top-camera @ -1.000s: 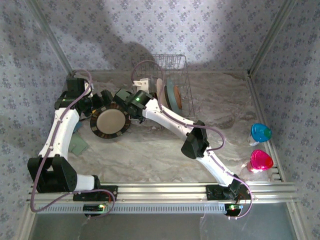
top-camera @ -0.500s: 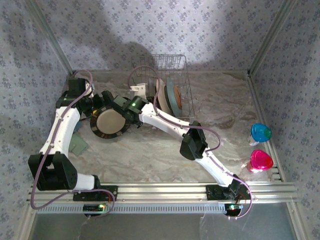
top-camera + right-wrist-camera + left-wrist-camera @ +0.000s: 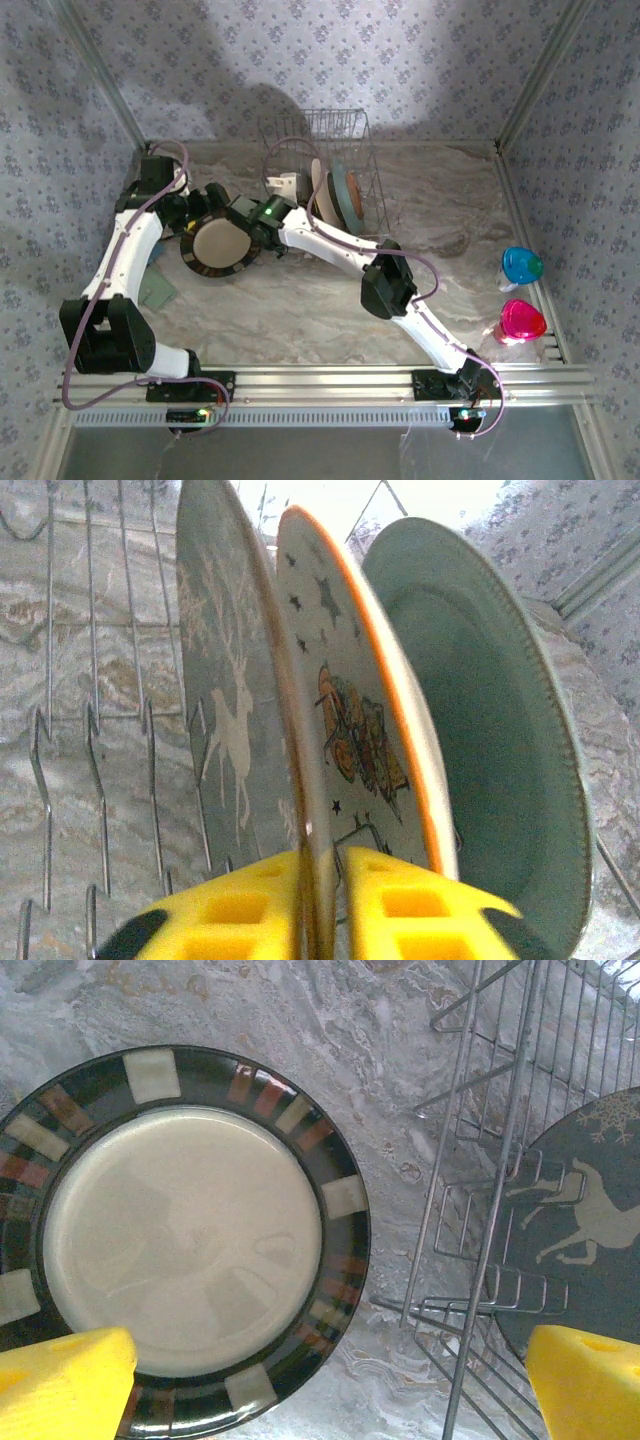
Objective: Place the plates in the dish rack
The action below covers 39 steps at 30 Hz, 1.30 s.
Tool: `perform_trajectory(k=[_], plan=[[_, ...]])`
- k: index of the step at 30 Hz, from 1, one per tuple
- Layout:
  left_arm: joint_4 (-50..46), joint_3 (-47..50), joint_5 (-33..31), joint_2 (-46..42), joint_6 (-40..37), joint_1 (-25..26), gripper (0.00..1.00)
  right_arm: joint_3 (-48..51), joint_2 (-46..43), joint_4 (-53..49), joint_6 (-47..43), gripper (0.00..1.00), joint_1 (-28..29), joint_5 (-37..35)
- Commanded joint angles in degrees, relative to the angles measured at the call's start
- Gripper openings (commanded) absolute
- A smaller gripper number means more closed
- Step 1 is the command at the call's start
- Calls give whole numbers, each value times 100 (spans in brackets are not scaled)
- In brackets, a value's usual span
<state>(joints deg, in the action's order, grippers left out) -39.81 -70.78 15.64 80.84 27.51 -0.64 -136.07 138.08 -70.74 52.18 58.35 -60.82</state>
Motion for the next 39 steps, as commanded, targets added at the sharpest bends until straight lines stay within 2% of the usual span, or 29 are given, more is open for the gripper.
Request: perform_trajectory(k=[1, 8, 17, 26, 30, 31, 32, 34, 39], plan=[[59, -48, -24, 86, 35, -29, 99, 161, -216, -201, 297, 23, 103, 167], [-267, -172, 103, 170, 262, -27, 99, 688, -701, 352, -43, 32, 180, 282], [-380, 74, 80, -237, 578, -26, 100, 1045, -1262, 661, -278, 60, 347, 365], [-270, 829, -373, -886, 1019, -30, 99, 2418, -2597, 1965, -882, 66, 539, 776], [-466, 980, -648, -881, 1147, -24, 99, 3511, -3494, 3023, -1249, 78, 475, 1764], [-375, 1117, -624, -917, 1234, -25, 99, 3754, -3731, 3163, -1279, 94, 451, 1958], [-192, 1275, -503, -974, 1328, -27, 99, 3966, -3933, 3261, -1270, 100, 434, 2060], [280, 1672, -265, -1093, 1626, -32, 99, 4495, -4403, 3492, -1247, 100, 397, 2283], [664, 2218, -147, -1153, 2335, -34, 99, 6046, -5782, 4363, -1131, 100, 173, 3056]])
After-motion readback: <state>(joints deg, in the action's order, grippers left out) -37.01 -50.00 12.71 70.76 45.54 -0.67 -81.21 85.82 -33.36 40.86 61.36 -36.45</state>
